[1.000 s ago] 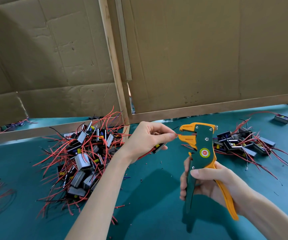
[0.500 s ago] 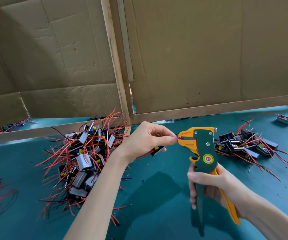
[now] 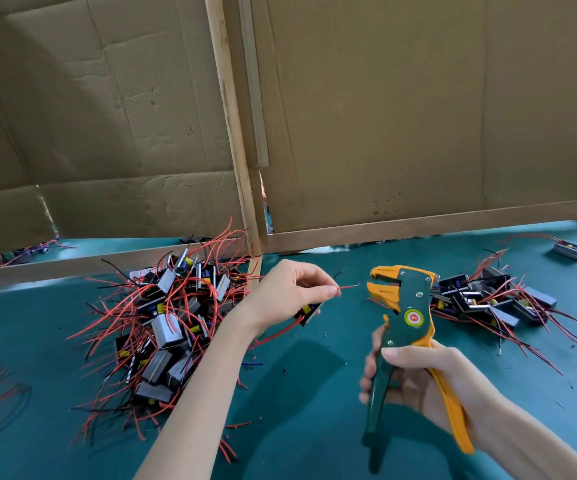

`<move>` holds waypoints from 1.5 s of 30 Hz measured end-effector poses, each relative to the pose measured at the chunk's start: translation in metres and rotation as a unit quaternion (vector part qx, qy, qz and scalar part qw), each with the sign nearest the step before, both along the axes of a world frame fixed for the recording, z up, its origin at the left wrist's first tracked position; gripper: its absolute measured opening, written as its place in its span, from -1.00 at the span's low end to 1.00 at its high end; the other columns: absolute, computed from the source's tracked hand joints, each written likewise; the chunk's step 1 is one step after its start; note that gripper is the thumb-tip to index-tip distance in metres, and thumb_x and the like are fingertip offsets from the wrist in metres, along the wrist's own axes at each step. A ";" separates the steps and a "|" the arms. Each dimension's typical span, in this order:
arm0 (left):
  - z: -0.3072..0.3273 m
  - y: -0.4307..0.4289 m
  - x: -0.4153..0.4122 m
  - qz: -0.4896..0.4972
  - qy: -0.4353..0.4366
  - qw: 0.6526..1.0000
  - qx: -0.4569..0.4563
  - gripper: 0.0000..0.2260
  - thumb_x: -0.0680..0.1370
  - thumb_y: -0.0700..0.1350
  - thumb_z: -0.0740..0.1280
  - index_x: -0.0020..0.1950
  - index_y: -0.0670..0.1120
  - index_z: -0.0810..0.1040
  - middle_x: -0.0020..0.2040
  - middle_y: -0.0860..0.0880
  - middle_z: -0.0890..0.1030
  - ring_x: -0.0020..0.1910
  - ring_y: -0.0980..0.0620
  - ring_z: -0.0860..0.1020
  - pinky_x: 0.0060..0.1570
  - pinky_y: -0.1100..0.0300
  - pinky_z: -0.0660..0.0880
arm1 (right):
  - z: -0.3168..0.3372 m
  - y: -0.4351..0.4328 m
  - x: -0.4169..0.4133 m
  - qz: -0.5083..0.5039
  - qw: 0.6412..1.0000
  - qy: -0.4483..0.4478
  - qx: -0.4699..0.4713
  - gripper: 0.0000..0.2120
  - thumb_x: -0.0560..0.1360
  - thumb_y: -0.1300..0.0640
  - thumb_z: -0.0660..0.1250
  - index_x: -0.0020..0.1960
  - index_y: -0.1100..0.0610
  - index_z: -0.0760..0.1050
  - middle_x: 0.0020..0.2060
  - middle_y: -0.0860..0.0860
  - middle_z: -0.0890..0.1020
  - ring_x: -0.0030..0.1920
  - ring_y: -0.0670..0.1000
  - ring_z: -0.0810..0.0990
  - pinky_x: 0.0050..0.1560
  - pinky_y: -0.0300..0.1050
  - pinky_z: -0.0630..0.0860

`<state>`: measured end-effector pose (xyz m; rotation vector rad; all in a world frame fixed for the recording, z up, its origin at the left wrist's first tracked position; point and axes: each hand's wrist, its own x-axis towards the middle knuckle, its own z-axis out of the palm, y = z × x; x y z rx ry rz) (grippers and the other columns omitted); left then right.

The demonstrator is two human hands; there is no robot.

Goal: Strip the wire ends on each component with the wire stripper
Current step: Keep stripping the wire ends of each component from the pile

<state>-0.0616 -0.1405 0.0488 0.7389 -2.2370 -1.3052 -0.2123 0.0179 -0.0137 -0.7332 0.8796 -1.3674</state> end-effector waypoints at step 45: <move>0.005 -0.065 0.078 0.479 -0.268 0.800 -0.242 -0.64 0.61 -0.11 0.19 0.40 -0.15 0.40 0.36 -0.23 0.40 0.33 -0.25 0.32 0.26 -0.12 0.27 | -0.011 -0.011 -0.012 -0.041 0.978 -0.081 0.188 -0.82 0.22 0.33 0.36 -0.18 0.34 0.52 -0.26 0.33 0.59 -0.30 0.30 0.64 -0.23 0.20 0.62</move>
